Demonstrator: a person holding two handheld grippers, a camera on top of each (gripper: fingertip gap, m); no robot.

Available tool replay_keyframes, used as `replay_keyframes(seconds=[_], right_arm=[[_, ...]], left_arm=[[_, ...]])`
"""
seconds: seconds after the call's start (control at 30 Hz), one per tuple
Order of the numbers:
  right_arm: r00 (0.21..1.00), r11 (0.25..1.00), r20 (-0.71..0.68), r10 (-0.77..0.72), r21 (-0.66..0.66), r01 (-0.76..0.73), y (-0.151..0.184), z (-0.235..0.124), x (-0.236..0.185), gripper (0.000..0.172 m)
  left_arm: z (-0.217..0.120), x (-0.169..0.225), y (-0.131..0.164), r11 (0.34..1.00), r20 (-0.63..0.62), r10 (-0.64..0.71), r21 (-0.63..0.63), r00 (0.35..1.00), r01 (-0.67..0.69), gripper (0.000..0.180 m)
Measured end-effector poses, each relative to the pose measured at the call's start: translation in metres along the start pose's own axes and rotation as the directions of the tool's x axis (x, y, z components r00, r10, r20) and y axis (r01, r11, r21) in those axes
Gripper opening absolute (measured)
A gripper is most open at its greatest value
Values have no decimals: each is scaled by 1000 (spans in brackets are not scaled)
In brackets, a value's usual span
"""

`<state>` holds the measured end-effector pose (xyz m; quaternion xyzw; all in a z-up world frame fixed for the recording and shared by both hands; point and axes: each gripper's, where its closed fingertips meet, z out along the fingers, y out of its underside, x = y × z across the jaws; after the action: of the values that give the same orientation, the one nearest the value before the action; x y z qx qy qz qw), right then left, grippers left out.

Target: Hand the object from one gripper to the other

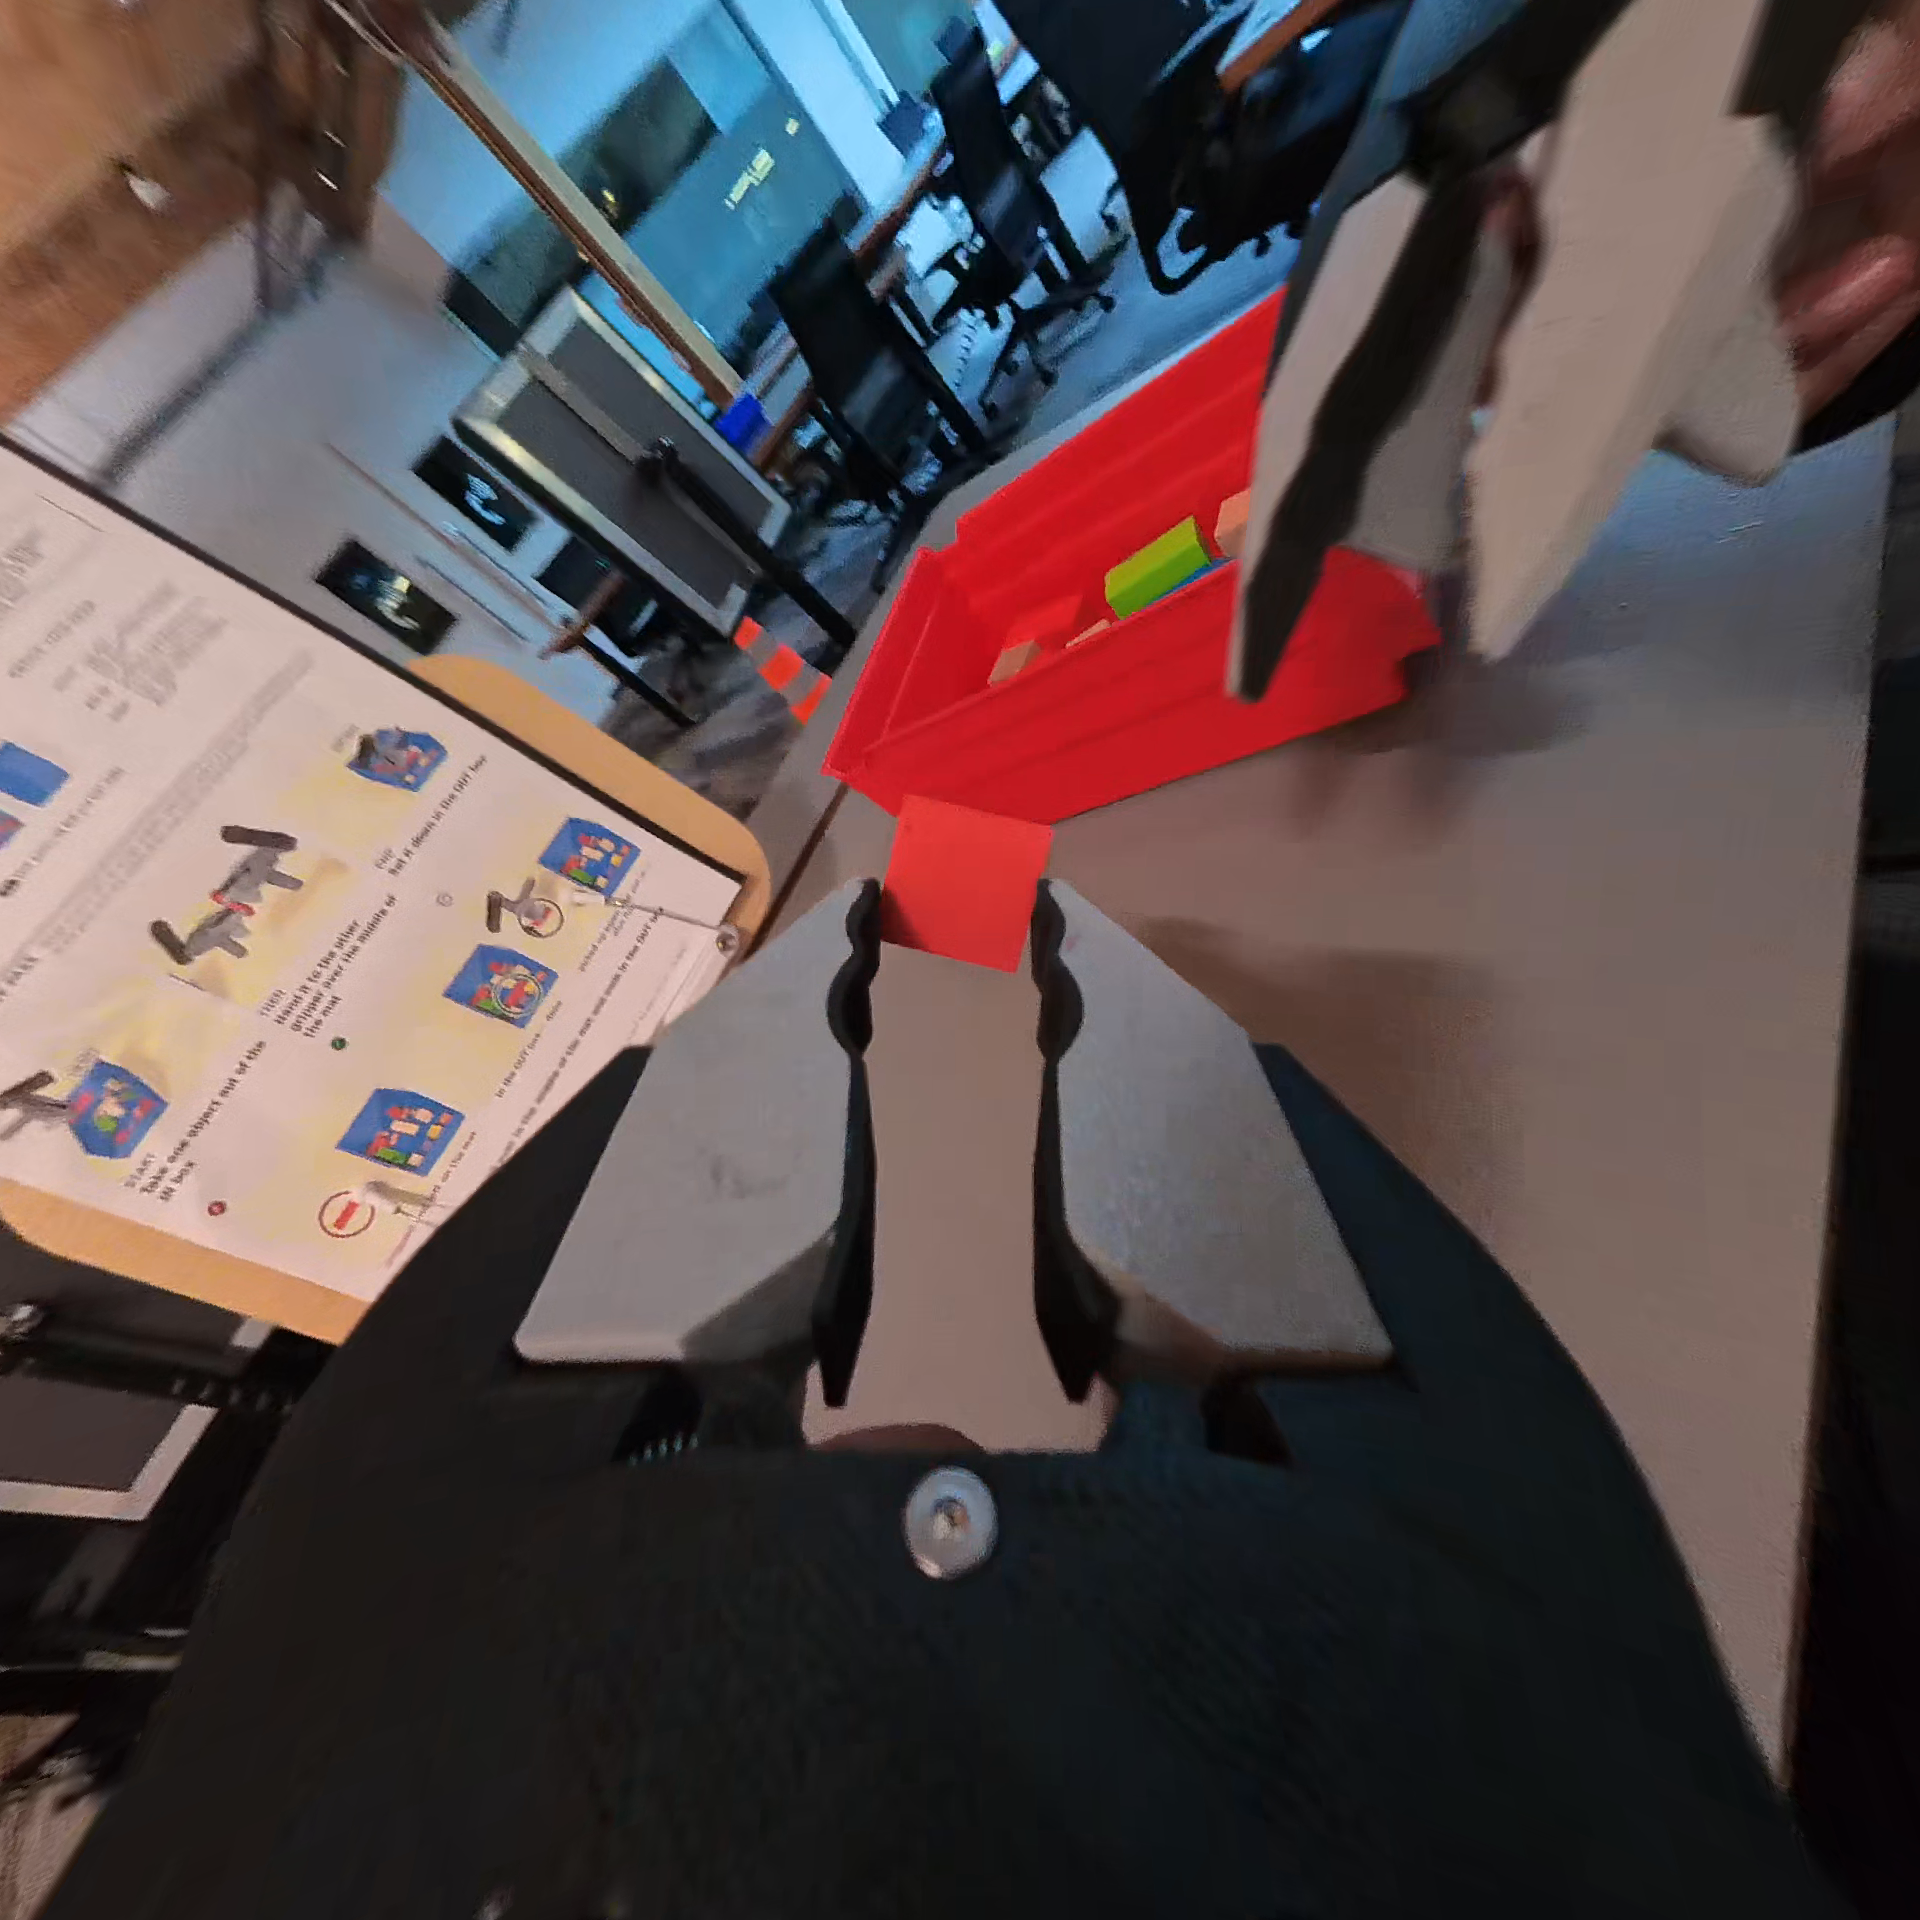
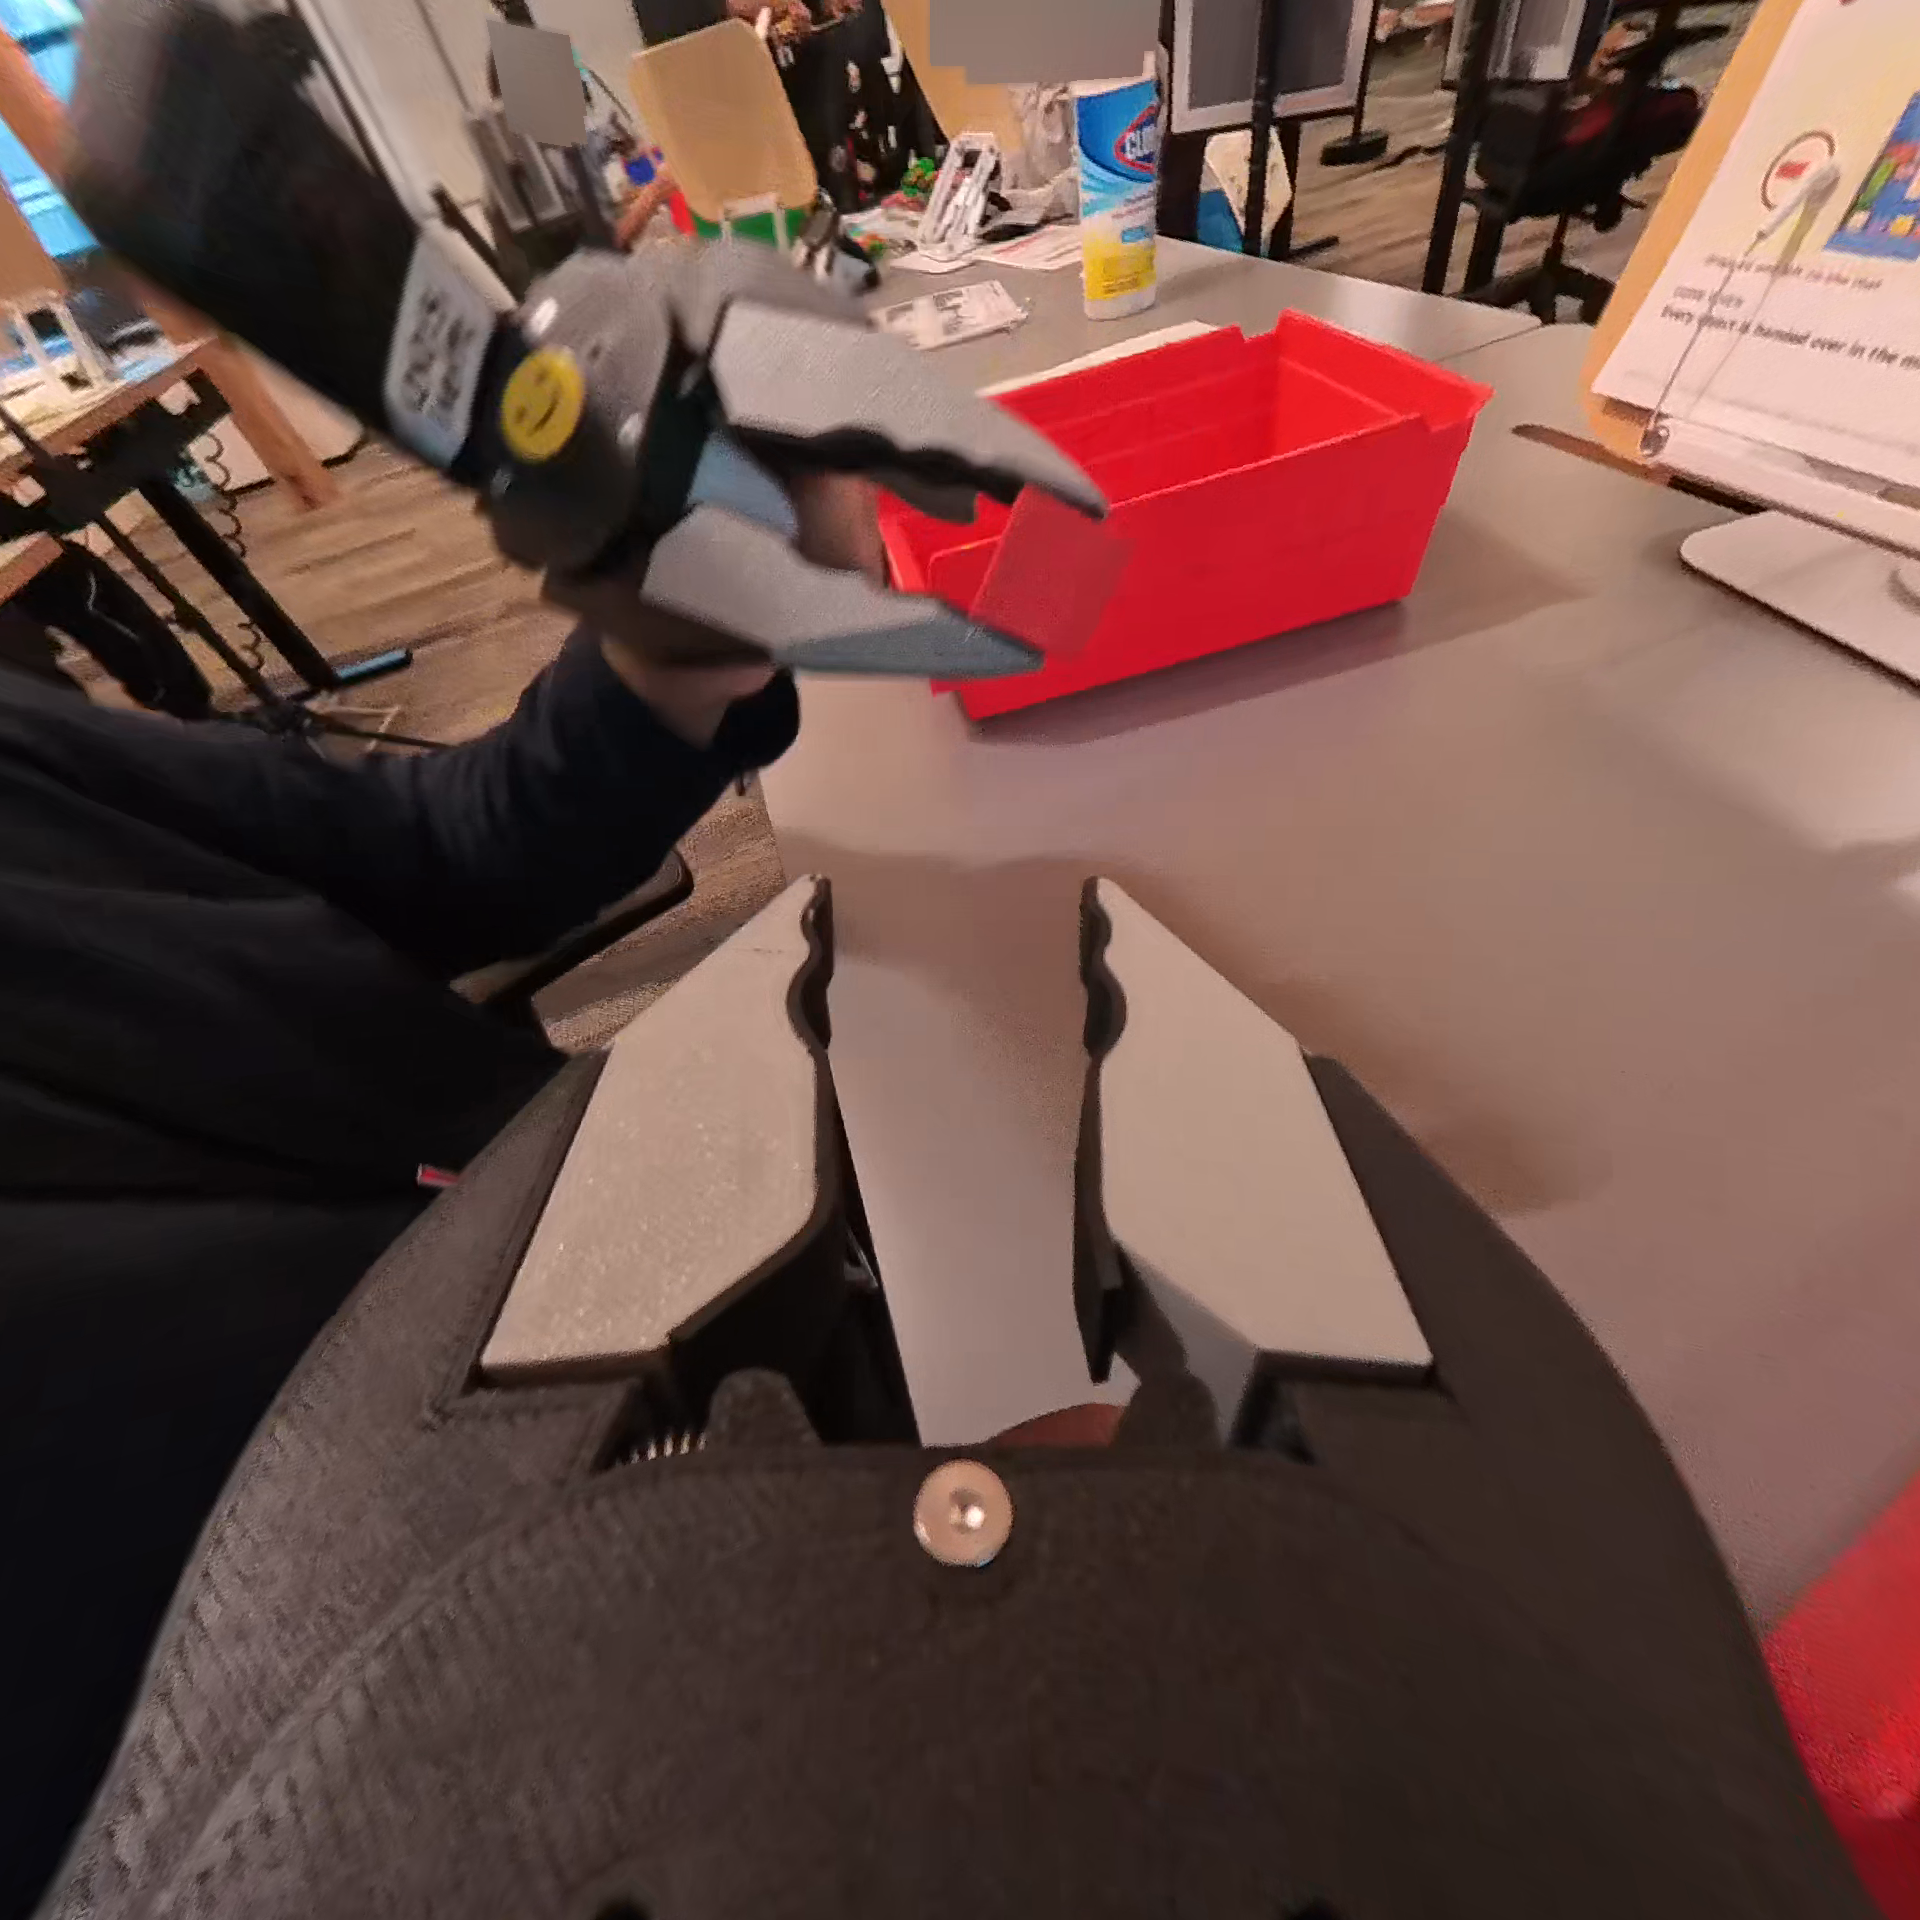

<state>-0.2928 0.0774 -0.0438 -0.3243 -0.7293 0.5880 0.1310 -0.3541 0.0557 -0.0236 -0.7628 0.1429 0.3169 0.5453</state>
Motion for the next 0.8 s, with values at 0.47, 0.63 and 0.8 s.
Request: replay_keyframes(seconds=[0.47, 0.63, 0.8], right_arm=[[988, 986, 36, 149, 64, -151, -16, 55, 7, 42], [978, 974, 28, 207, 87, -208, -9, 61, 19, 23], [980, 982, -90, 178, 73, -171, -1, 38, 36, 23]], left_arm=[[1, 24, 11, 985, 93, 172, -36, 981, -169, 25], [3, 26, 18, 979, 105, 199, -62, 974, -194, 25], [2, 37, 21, 993, 12, 111, -39, 994, -110, 21]])
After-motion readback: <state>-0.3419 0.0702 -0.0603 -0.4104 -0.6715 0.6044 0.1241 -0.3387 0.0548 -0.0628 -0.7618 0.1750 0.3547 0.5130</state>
